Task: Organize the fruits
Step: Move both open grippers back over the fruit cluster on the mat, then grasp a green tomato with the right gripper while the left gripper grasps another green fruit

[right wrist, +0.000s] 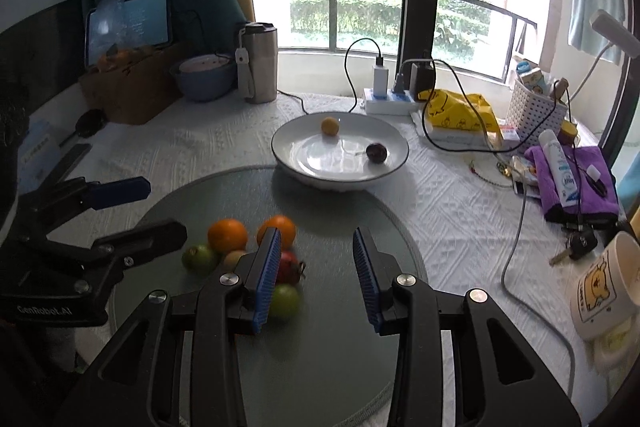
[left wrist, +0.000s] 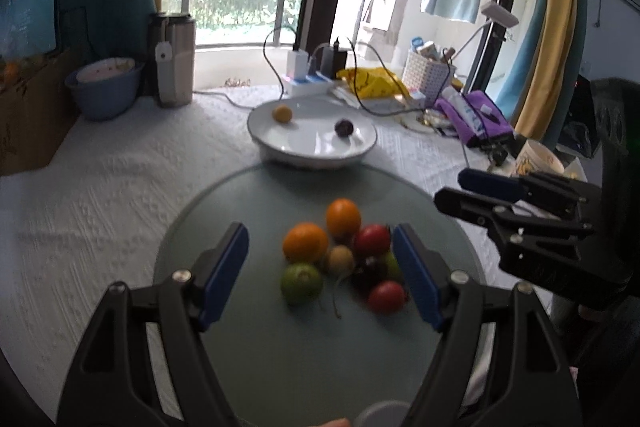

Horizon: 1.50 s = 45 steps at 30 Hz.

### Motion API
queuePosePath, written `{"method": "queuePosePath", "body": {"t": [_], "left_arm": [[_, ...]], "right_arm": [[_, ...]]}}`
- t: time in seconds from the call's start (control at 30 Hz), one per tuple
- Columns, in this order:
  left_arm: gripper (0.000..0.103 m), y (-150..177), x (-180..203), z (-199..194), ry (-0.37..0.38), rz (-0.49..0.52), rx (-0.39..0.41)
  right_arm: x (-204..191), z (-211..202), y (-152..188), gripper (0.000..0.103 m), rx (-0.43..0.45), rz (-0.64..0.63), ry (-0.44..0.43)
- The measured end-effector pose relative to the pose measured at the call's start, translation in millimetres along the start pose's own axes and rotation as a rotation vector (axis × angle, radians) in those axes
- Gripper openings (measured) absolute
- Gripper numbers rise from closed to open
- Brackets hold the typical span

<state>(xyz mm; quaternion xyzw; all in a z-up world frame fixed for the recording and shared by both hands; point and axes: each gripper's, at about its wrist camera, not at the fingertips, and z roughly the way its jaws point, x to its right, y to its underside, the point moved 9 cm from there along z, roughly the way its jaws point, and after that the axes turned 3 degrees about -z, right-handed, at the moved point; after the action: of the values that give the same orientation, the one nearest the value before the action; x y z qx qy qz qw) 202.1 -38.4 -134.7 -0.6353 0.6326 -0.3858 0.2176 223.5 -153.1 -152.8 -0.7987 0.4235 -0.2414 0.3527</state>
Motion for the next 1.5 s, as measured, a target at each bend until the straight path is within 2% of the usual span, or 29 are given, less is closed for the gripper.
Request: {"method": "queuePosePath", "body": {"t": [0.27,0.5,0.73,0.83,1.0,1.2,1.27,1.5], "left_arm": [[0.076,31.2,-1.4,7.7,-0.007,-0.008,-0.060],[0.076,46.3,-5.4,17.3,-0.027,-0.012,-0.098],[0.076,43.3,-21.1,28.1,-0.067,-0.041,-0.111],[0.076,38.5,-34.4,28.8,-0.114,-0.076,-0.089],[0.076,33.5,-44.5,33.7,-0.128,-0.109,-0.081],[0.076,33.6,-39.7,38.5,-0.115,-0.091,-0.095],[0.076,33.9,-36.2,40.2,-0.106,-0.084,-0.103],[0.075,33.0,-28.6,42.3,-0.065,-0.085,-0.103]], "right_arm": [[-3.4,6.7,24.2,0.039,-0.042,0.020,-0.014],[-16.2,26.8,44.4,0.039,-0.103,0.028,-0.069],[-17.7,38.9,48.2,0.039,-0.117,0.055,-0.098],[-18.4,42.1,48.6,0.039,-0.117,0.064,-0.116],[-19.0,50.5,48.6,0.039,-0.132,0.079,-0.155],[-18.6,53.8,47.9,0.038,-0.132,0.093,-0.194],[-20.1,53.5,46.9,0.031,-0.130,0.093,-0.211],[-21.5,51.0,46.0,0.030,-0.119,0.086,-0.227]]}}
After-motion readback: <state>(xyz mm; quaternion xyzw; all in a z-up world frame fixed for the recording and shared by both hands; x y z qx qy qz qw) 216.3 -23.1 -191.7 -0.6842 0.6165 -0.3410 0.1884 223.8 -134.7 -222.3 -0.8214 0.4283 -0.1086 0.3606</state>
